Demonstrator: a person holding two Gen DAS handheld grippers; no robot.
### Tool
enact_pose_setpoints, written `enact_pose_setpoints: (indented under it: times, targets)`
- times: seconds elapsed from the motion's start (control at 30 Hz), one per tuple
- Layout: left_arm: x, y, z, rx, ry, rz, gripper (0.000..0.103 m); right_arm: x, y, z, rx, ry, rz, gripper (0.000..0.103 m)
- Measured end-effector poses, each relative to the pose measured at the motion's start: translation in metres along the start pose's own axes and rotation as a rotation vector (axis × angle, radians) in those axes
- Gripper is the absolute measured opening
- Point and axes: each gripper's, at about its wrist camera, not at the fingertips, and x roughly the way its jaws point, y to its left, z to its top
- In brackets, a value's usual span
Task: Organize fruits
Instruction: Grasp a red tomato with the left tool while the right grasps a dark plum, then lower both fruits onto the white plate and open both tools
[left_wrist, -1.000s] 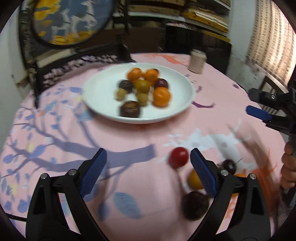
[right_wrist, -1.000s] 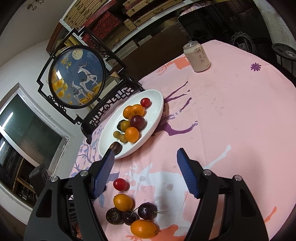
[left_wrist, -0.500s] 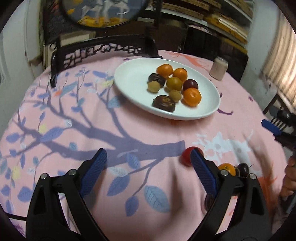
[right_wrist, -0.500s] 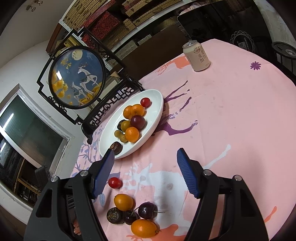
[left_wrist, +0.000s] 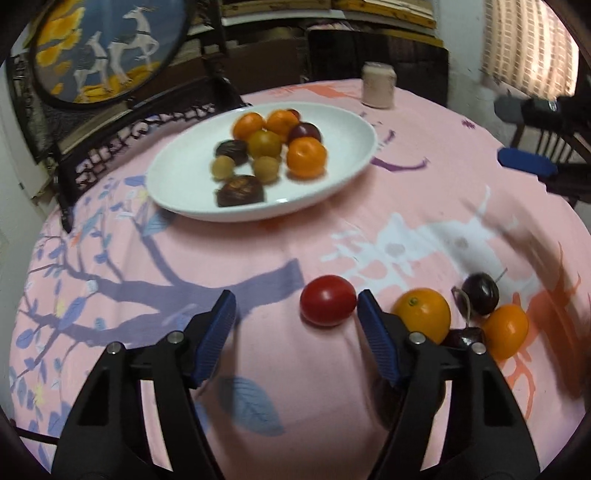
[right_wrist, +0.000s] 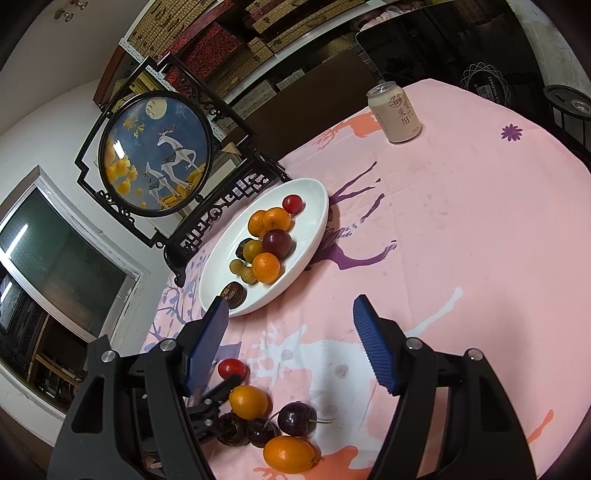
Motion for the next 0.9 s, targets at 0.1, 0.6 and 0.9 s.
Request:
enact_pose_setpoints:
  times: [0.1,0.6,0.9]
  targets:
    - [0.003,-0.005,0.001,0.027,0.001,-0.002,0.056,0.001,0.0,0.0,-0.002,0.002,-0.003,0.07]
    - [-0.016,0.035,-0.005,-0.125,-0.022,0.015,0.032,0.007,0.018,-0.03,-0.132,0.105,0.004,0.07]
    - [-0.003,0.051,-0.006,-0.192,0.025,0.03,0.032,0.023,0.02,-0.065,-0.2,0.225,-0.017,0.04]
